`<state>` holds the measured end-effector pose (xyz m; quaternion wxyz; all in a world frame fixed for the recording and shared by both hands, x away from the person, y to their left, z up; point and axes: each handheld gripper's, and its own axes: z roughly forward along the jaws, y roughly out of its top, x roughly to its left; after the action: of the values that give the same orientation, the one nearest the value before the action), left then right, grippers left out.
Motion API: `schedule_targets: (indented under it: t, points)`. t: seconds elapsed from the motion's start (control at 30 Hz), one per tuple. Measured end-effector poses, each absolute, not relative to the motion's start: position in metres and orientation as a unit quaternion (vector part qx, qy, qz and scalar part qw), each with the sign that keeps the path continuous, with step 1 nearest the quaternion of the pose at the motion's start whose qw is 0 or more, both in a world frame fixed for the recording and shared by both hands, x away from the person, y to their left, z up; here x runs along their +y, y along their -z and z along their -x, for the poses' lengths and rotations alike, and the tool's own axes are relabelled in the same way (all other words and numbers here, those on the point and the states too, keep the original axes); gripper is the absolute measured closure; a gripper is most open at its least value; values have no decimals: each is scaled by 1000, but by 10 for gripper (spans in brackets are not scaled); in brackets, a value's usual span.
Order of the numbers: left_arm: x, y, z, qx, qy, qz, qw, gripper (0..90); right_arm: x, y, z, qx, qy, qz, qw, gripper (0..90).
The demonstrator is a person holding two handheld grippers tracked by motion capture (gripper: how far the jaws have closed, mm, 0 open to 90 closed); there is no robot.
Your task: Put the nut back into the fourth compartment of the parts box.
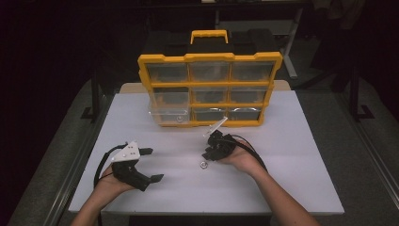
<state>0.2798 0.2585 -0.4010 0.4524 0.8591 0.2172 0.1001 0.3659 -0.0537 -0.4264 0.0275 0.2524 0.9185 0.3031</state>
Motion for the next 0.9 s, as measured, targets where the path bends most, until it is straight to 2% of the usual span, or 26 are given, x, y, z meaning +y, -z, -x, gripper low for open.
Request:
schedule_targets:
  t: [0.9]
  points:
    - [259, 401, -280, 218, -103, -853, 463, 10, -55, 363, -373, 910, -335, -242, 30, 689]
